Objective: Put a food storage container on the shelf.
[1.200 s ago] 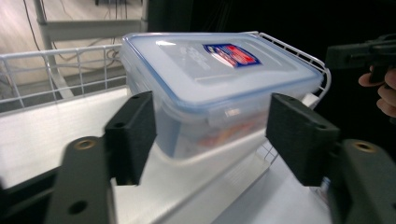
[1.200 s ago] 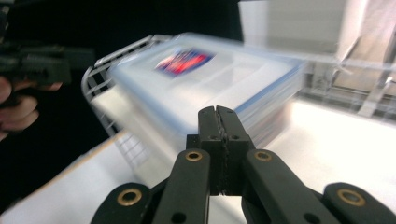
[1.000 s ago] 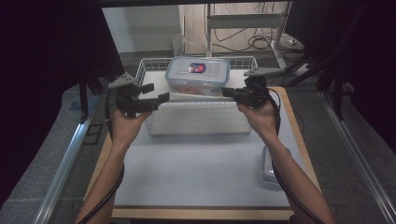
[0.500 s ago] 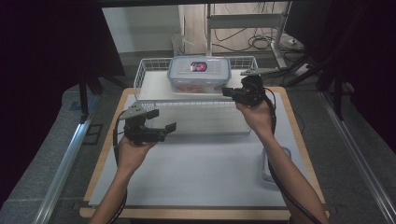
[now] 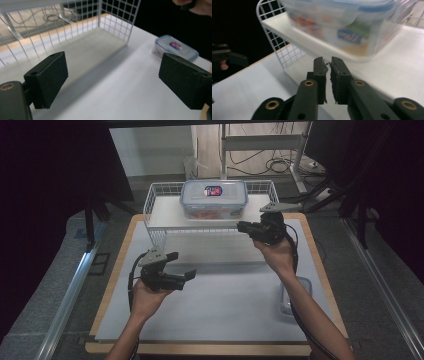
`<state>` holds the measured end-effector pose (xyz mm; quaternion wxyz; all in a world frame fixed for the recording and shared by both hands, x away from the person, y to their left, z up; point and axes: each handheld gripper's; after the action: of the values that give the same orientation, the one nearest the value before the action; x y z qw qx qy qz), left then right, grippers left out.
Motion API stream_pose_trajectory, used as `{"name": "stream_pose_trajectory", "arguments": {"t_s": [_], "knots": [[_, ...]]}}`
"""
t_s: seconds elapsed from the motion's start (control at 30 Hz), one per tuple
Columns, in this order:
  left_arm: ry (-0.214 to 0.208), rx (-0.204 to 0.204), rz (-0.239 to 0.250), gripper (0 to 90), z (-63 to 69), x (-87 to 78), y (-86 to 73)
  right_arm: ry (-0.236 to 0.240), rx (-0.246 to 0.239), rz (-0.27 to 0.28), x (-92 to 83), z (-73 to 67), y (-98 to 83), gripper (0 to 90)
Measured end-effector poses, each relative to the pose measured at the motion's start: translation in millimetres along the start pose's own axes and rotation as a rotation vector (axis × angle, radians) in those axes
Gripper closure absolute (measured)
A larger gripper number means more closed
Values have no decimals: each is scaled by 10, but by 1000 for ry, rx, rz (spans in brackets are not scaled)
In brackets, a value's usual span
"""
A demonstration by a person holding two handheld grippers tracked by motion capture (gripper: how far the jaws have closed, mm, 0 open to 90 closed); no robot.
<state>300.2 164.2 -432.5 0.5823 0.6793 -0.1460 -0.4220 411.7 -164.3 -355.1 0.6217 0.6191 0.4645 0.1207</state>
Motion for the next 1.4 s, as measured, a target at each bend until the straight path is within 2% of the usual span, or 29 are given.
{"name": "stream_pose_trajectory", "arguments": {"t_s": [0.17, 0.27, 0.47, 0.57, 0.63, 0.8, 1.03, 1.13, 1.4], "knots": [[14, 20, -44, 78, 60, -4, -118, 10, -28, -12, -81, -108, -179, 697], [3, 8, -52, 71, 80, -10, -175, 6, -40, -11, -147, -150, -328, 637], [15, 23, -92, 61, 147, 21, -320, 3, -40, -26, -257, -165, -593, 516], [15, 20, -89, 59, 185, 36, -411, 9, -34, -23, -317, -160, -731, 455], [15, 21, -92, 56, 208, 48, -488, 13, -48, -30, -349, -162, -801, 415], [59, 56, -111, 49, 265, 11, -644, 5, -66, -40, -396, -170, -983, 355], [121, 78, -116, 43, 316, -122, -798, 3, -79, -108, -376, -200, -1295, 256], [129, 73, -119, 42, 346, -169, -869, 24, -72, -121, -400, -264, -1386, 196], [160, 92, -146, 39, 422, -243, -960, 0, -80, -188, -460, -341, -1617, 111]]}}
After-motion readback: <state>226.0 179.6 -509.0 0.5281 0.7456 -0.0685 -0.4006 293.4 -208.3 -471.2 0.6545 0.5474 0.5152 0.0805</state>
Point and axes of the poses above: each handheld gripper's, and its own axes: x roughly forward along the jaws, y roughly out of its top, z roughly to its right, and after that the axes turned 6 degrees about x, right-handed
